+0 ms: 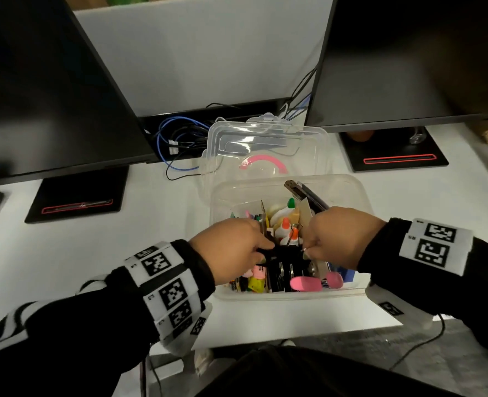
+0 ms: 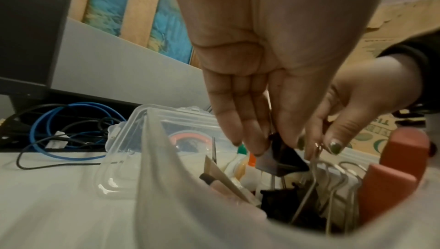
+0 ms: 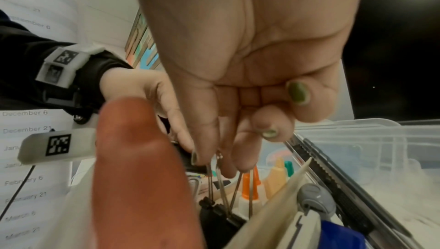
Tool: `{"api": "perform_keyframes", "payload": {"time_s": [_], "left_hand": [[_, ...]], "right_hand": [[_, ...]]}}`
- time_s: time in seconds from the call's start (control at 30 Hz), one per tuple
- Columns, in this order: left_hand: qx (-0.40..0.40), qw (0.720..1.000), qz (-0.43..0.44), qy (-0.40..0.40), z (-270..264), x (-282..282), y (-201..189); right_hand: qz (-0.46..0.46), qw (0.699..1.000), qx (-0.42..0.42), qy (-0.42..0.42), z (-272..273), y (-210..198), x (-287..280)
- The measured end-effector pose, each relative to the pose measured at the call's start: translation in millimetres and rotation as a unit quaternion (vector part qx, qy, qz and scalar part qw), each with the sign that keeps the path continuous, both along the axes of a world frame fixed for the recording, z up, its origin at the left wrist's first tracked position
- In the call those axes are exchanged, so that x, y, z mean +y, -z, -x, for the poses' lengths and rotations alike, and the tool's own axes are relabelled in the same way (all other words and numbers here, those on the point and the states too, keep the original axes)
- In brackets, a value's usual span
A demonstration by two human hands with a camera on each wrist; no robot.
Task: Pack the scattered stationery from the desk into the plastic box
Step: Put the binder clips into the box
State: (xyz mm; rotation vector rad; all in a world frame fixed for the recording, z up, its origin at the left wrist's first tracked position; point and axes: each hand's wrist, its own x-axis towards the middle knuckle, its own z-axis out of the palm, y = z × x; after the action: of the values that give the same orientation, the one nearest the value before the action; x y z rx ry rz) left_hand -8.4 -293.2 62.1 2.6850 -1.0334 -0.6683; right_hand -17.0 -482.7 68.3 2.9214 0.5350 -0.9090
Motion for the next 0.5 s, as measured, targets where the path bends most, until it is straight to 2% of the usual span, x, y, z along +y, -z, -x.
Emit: {"api": "perform_keyframes", "payload": {"time_s": [0.23,0.33,0.5], "left_hand": [[0.020,0.997,-0.065,0.031,-4,-19,14],[0.029,0.998,-0.057,0.016,-5,-21,18],[0.018,1.000,-0.025,0.001,-5,-16,17]], "right_hand": [[-0.018,1.000,-0.010,-0.015,3,-1,-4],[-0.033,0.999,-0.016,-0.020,5,-1,-5],[-0.044,0.999,0.025,-0.011,8,4,-12]]}}
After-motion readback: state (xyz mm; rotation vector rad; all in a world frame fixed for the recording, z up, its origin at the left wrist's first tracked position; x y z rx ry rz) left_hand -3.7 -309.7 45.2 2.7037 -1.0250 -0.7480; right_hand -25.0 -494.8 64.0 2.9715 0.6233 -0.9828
